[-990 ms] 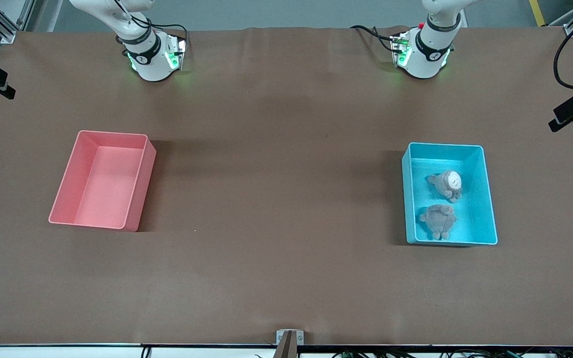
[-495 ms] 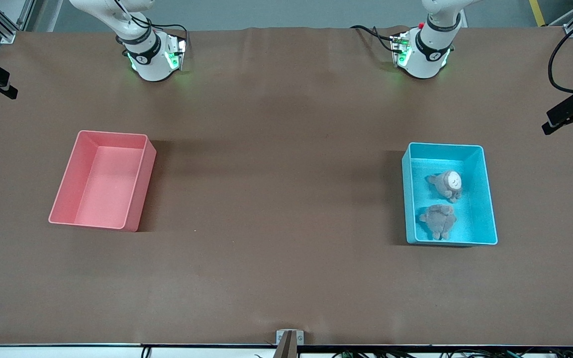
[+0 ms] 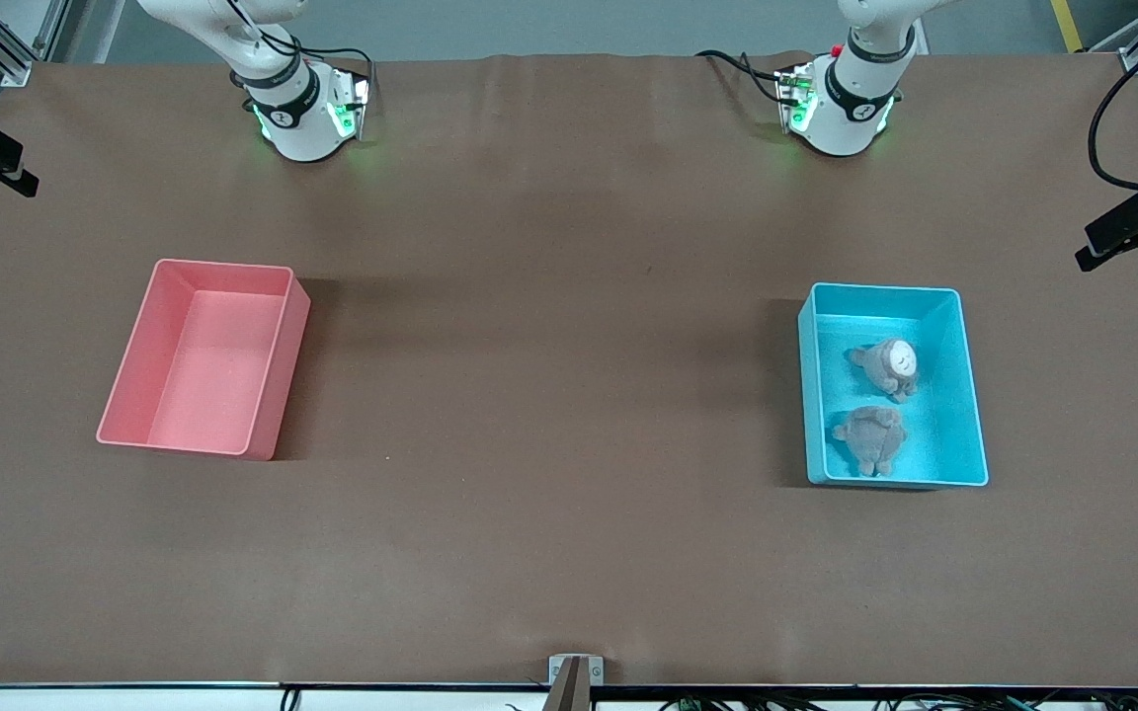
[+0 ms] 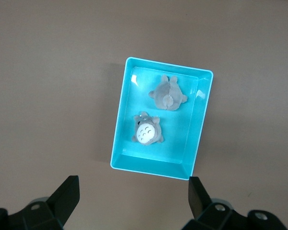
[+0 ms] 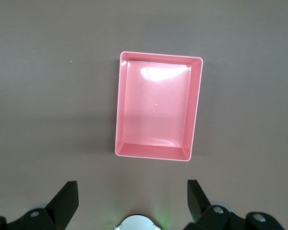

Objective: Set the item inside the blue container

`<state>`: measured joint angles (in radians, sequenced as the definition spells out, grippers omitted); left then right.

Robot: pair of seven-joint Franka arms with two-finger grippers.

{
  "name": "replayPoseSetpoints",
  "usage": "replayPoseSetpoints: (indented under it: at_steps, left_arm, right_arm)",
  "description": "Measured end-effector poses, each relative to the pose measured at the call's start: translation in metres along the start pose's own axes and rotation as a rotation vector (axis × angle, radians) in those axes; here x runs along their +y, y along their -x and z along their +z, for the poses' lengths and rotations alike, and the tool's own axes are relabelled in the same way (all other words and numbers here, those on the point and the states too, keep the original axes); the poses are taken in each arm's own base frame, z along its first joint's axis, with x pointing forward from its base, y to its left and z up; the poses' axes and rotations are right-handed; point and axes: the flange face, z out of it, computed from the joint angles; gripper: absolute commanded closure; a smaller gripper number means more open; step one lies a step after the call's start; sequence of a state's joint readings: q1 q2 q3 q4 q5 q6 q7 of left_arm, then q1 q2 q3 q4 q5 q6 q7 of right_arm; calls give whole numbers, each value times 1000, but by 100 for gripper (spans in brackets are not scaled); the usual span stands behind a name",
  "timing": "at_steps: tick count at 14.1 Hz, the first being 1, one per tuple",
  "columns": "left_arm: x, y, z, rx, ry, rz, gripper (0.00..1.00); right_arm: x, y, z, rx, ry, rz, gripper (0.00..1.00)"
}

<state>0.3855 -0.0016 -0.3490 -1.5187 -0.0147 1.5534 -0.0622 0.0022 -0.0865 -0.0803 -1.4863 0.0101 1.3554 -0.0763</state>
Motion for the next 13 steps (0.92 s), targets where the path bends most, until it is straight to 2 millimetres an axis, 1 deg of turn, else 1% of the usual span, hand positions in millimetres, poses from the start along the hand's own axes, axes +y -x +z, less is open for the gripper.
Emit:
replayPoseSetpoints:
  at_steps: [6,10,13]
  left_arm:
    - [12,0,2,-4,2,21,0]
    - [13,0,2,-4,1,24,0]
    - [14,0,2,-3,1,26,0]
  right_arm:
    - [0,0,0,-1,0,-1,0]
    - [-1,0,1,-2,0,-2,0]
    - [-5,0,1,-2,0,-9,0]
